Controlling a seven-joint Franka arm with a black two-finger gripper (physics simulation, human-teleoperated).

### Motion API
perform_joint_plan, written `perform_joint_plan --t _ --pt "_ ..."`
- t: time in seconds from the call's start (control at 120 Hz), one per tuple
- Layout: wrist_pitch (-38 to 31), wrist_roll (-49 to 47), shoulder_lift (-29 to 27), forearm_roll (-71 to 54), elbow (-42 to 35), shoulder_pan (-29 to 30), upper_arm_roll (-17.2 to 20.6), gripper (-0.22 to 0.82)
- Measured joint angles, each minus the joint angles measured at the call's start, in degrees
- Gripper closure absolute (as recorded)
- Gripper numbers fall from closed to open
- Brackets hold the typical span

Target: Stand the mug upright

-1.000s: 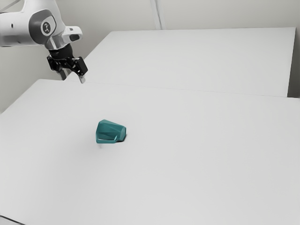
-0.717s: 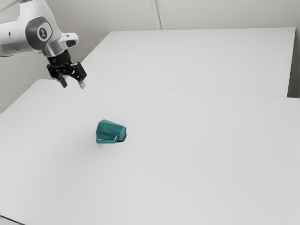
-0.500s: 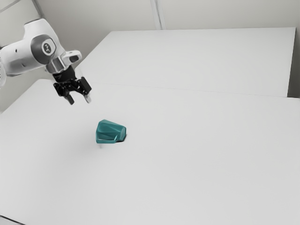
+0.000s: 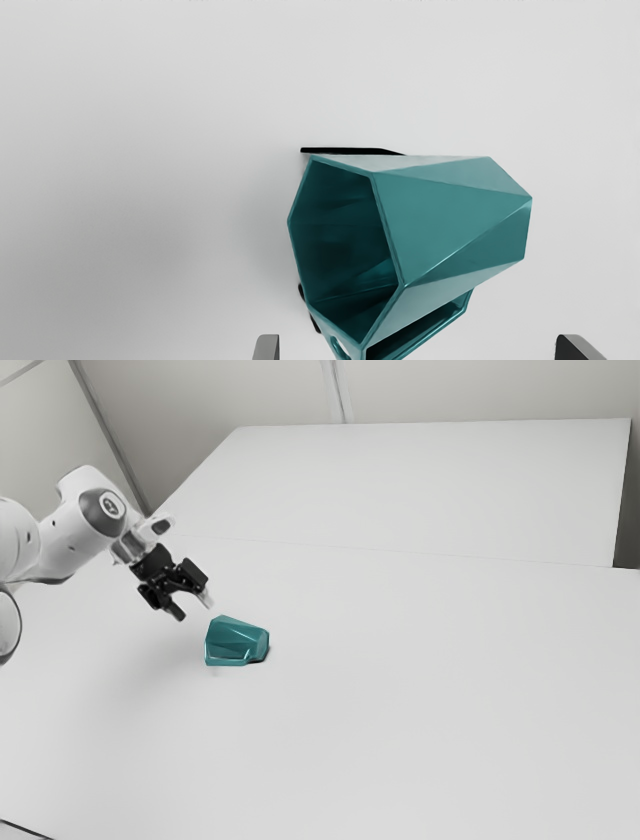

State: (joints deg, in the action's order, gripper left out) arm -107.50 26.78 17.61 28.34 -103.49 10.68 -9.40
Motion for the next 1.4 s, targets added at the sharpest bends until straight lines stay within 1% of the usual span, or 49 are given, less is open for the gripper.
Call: perform_joint_plan --t 0.15,0.375,0.692,0.967,1.0,1.125,1.4 --pt "-0.08 4.41 1.93 6.11 -0.64 1.32 0.08 0.00" --pt "1.07 9.84 3.37 14.30 -2.58 2.52 0.07 0.00" --pt "3.11 14.24 6.32 19.51 -2.74 3.98 0.60 0.00" --pt "4.37 16.02 7.75 24.32 -2.53 4.70 1.70 0.01" --pt "4.48 16.14 7.79 24.66 -2.45 4.83 1.73 0.03" --pt "4.87 16.61 7.76 25.52 -2.11 5.51 1.75 0.18" --pt "5.54 17.41 7.79 26.98 -1.12 5.76 2.05 0.52"
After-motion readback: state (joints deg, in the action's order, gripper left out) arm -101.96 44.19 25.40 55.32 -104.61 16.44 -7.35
